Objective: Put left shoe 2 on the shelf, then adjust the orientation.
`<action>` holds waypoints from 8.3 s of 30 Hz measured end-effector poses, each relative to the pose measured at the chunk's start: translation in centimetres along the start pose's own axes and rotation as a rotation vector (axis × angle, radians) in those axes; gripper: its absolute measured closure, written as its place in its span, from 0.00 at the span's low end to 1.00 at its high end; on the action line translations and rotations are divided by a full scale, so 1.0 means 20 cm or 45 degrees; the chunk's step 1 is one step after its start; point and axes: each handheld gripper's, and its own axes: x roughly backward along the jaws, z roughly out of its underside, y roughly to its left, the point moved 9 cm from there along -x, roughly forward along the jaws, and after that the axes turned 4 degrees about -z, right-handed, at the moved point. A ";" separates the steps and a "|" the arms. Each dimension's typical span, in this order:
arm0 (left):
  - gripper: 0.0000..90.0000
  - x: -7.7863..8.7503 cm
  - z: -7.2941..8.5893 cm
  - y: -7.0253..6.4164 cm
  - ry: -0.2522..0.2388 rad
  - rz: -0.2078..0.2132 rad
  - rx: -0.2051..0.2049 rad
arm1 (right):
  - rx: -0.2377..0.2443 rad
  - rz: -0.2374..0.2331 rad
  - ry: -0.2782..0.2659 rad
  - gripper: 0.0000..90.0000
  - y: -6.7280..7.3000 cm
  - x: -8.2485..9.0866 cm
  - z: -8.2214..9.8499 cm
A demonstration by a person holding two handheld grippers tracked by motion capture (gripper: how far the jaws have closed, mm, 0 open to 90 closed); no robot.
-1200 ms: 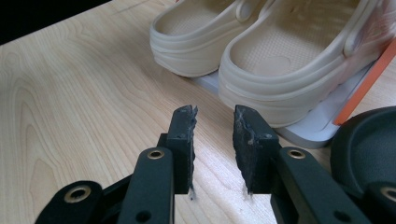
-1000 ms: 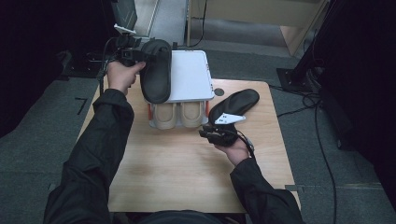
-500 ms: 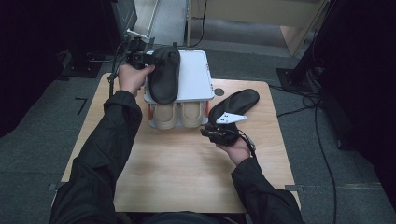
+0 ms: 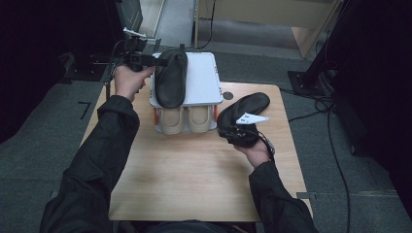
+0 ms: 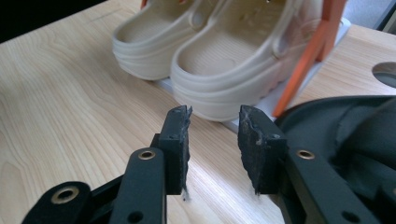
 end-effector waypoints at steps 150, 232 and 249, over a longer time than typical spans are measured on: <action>0.62 0.15 0.90 0.26 -0.094 0.043 -0.029 | -0.306 0.463 0.104 0.85 -1.12 0.11 0.09; 0.61 0.07 0.85 0.26 -0.078 0.060 -0.074 | -0.064 0.181 0.322 0.84 -0.36 0.28 0.37; 0.61 0.06 0.86 0.25 -0.063 0.069 -0.073 | -0.144 0.298 0.270 0.90 -0.43 0.18 0.28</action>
